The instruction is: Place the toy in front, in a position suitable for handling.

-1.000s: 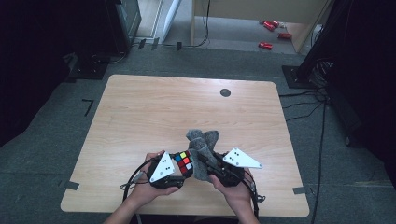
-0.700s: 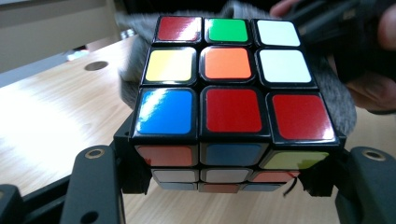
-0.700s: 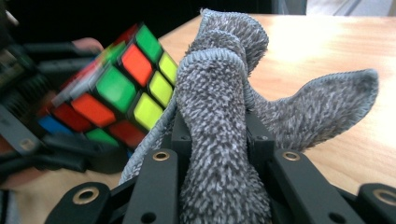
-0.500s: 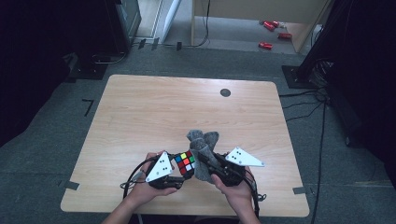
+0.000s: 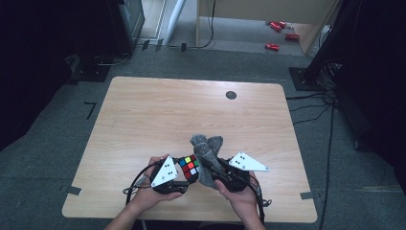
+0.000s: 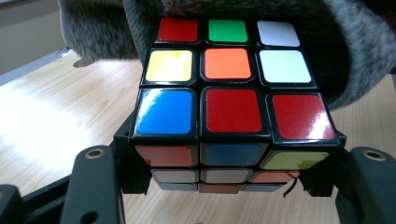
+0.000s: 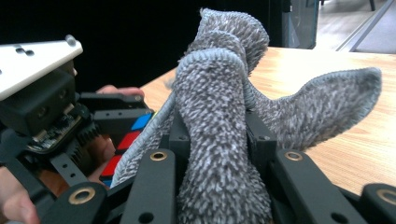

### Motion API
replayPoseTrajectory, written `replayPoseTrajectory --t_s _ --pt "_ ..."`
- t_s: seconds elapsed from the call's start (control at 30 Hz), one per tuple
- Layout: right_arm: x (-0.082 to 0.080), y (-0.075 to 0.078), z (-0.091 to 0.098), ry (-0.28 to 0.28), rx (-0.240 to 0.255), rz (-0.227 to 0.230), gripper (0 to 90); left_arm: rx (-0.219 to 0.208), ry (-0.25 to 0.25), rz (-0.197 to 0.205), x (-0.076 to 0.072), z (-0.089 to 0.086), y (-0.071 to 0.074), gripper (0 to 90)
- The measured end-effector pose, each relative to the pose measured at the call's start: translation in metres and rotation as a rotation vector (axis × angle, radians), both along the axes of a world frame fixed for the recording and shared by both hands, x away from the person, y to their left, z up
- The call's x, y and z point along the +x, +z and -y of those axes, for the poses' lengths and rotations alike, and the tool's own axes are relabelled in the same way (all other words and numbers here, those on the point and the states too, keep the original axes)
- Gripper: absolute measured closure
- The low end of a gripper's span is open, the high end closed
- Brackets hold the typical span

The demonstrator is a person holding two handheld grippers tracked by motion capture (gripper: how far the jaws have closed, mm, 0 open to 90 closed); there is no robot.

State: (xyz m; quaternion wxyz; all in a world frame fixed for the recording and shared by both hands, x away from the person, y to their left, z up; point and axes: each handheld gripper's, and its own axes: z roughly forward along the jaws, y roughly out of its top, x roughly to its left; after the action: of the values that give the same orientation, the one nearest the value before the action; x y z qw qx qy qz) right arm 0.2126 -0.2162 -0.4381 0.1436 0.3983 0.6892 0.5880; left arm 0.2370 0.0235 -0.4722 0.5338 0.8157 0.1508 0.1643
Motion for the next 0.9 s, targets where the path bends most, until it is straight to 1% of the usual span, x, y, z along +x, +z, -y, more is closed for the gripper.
replayPoseTrajectory --t_s 0.03,0.13,0.17,0.2,0.23,0.27,0.3,0.37,0.4,0.43,0.5,0.53,0.57,0.6,0.7,0.73,0.77,0.83,0.87,0.9 --pt "0.0 -0.001 -0.001 -0.006 -0.007 0.004 70.7 -0.006 0.001 -0.002 0.0 -0.001 0.001 34.3" --pt "0.006 -0.014 0.001 -0.02 -0.013 -0.06 71.0 -0.038 0.001 -0.015 0.001 -0.005 0.005 34.3" --pt "0.007 -0.018 0.001 -0.024 -0.025 -0.081 71.0 -0.042 0.003 -0.019 0.001 -0.006 0.005 34.3" --pt "0.008 -0.02 0.001 -0.025 -0.034 -0.095 70.9 -0.043 0.005 -0.019 0.002 -0.007 0.005 34.3" --pt "0.009 -0.021 0.002 -0.023 -0.037 -0.097 70.9 -0.046 0.005 -0.024 0.002 -0.007 0.005 34.3" --pt "0.009 -0.019 0.002 -0.019 -0.031 -0.093 70.7 -0.047 0.002 -0.029 0.003 -0.007 0.004 34.3" --pt "0.008 -0.015 0.003 -0.014 -0.017 -0.08 70.5 -0.038 -0.002 -0.03 0.003 -0.006 0.003 34.3" --pt "0.005 -0.008 0.003 -0.006 0.018 -0.052 70.3 -0.012 -0.013 -0.02 0.001 -0.003 0.001 34.3" --pt "0.002 -0.004 0.003 -0.006 0.037 -0.034 70.2 -0.006 -0.018 -0.017 0.0 -0.001 0.001 34.3" --pt "0.001 -0.002 0.002 -0.008 0.043 -0.023 70.3 -0.009 -0.023 -0.014 -0.002 0.0 0.001 34.3" --pt "-0.001 -0.002 0.001 -0.022 0.037 -0.008 70.4 -0.017 -0.018 -0.004 -0.003 0.001 0.002 34.3" --pt "-0.001 -0.004 0.0 -0.038 0.03 -0.008 70.6 -0.025 -0.02 -0.001 -0.003 0.0 0.004 34.3" --pt "0.0 -0.007 0.0 -0.054 0.004 -0.003 70.7 -0.042 -0.019 0.0 -0.003 -0.002 0.005 34.3" --pt "0.001 -0.012 -0.002 -0.066 -0.02 -0.008 70.9 -0.052 -0.018 -0.001 -0.003 -0.003 0.006 34.3" --pt "0.004 -0.021 -0.004 -0.08 -0.051 -0.036 71.0 -0.048 -0.018 -0.005 -0.001 -0.005 0.006 34.3" --pt "0.005 -0.022 -0.004 -0.079 -0.05 -0.046 71.0 -0.05 -0.019 -0.012 -0.001 -0.005 0.005 34.3" --pt "0.005 -0.021 -0.004 -0.079 -0.048 -0.047 70.9 -0.041 -0.019 -0.017 0.0 -0.004 0.004 34.3" --pt "0.003 -0.015 -0.002 -0.077 -0.023 -0.03 70.6 -0.002 -0.017 -0.013 0.0 -0.001 0.001 34.3" --pt "0.001 -0.011 -0.002 -0.074 -0.007 -0.016 70.6 0.012 -0.02 -0.009 -0.001 0.001 0.0 34.3" --pt "-0.001 -0.007 -0.003 -0.073 0.0 0.0 70.5 0.015 -0.023 -0.008 -0.002 0.002 -0.001 34.3"
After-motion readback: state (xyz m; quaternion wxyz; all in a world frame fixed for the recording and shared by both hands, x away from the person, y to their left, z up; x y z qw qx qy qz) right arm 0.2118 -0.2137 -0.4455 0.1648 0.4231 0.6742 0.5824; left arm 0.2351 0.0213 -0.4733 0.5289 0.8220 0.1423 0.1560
